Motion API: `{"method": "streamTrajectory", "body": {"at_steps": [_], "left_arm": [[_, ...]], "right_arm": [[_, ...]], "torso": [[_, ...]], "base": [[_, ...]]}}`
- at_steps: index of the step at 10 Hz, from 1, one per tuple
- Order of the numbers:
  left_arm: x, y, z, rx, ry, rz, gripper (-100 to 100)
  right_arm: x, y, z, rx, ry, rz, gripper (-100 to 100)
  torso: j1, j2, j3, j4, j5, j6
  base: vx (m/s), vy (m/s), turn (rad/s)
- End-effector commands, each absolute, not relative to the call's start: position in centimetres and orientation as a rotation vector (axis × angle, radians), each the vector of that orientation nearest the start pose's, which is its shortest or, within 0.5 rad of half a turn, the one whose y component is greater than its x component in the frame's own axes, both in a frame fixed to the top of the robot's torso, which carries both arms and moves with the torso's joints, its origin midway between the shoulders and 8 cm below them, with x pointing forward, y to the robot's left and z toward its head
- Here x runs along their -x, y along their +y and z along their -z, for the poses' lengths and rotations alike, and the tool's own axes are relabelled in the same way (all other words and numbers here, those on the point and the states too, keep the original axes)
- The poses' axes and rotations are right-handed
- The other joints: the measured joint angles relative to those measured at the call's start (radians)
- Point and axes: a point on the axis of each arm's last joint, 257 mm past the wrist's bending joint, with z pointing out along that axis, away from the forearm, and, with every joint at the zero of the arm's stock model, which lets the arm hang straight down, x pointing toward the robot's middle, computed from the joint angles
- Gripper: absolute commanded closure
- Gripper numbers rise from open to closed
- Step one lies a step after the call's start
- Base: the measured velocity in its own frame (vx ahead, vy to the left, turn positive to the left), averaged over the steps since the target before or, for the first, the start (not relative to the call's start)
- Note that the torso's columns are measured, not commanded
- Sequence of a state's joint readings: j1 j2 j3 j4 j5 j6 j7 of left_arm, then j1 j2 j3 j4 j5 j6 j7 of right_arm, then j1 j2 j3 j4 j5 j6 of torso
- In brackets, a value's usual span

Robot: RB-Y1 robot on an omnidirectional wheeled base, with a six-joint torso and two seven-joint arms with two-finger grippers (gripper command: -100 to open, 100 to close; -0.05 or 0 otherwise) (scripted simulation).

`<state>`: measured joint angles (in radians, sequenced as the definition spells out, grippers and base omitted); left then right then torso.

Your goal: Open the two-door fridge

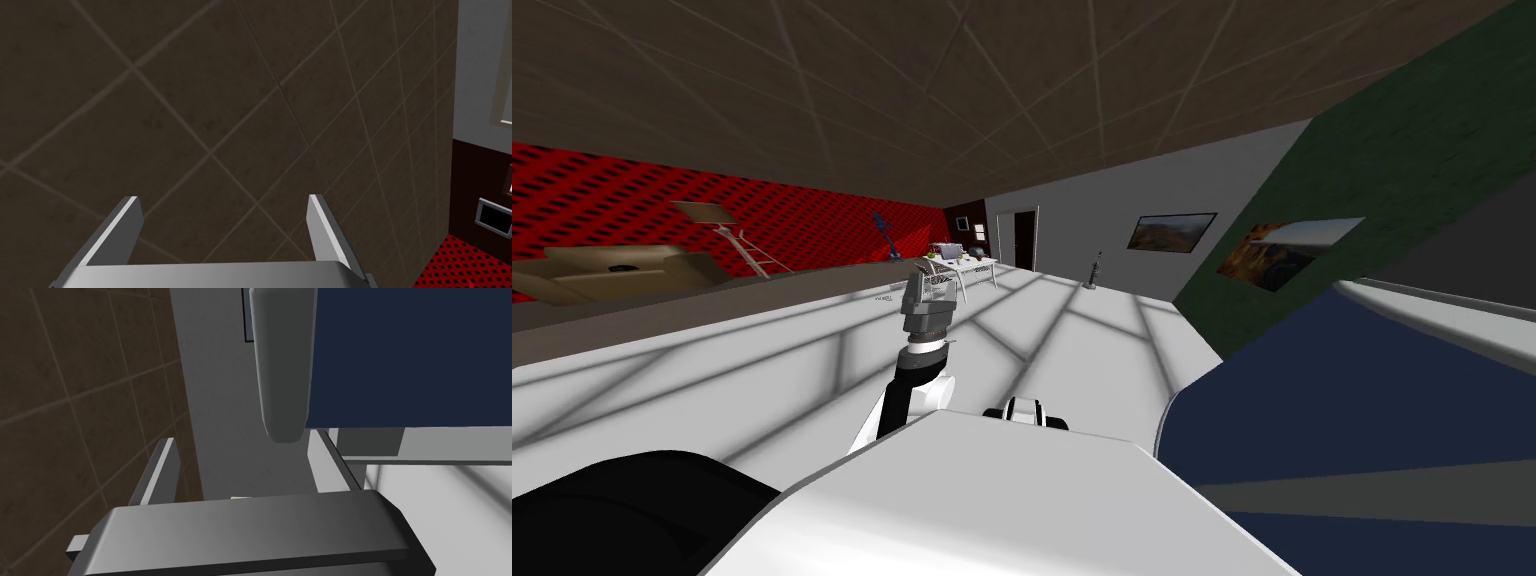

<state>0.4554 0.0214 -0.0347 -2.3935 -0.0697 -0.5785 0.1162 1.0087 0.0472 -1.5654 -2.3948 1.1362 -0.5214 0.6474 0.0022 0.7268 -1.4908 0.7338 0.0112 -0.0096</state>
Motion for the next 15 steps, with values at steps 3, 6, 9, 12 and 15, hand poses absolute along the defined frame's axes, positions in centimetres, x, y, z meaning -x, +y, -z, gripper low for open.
{"method": "streamTrajectory", "body": {"at_steps": [3,6,9,12,15], "left_arm": [[-30.6,24.4,-9.8,0.451,0.487,1.468,0],[-30.6,24.3,-9.8,0.451,0.487,1.468,0],[-30.6,24.3,-9.8,0.451,0.487,1.468,0],[-30.6,24.3,-9.8,0.451,0.487,1.468,0],[-30.6,24.3,-9.8,0.451,0.487,1.468,0]], "right_arm": [[-0.9,-59.9,-8.1,0.612,1.619,1.864,100],[1.2,-61.2,-8.2,0.564,1.647,1.912,100],[3.4,-62.4,-8.4,0.516,1.674,1.960,100],[5.6,-63.5,-8.5,0.467,1.699,2.009,100],[7.9,-64.5,-8.7,0.419,1.723,2.059,100]], "torso": [[-0.001,0.003,0.004,0.002,-0.001,0.005],[0.002,-0.005,-0.004,-0.003,0.001,-0.001],[-0.002,-0.004,-0.004,-0.003,0.001,-0.003],[-0.005,-0.002,-0.002,-0.002,-0.001,-0.002],[-0.005,-0.003,-0.003,-0.003,-0.001,-0.002]], "base": [[0.168,0.062,-0.067],[0.273,0.129,-0.048],[0.354,0.143,-0.065],[0.340,0.138,-0.057],[0.352,0.145,-0.047]]}}
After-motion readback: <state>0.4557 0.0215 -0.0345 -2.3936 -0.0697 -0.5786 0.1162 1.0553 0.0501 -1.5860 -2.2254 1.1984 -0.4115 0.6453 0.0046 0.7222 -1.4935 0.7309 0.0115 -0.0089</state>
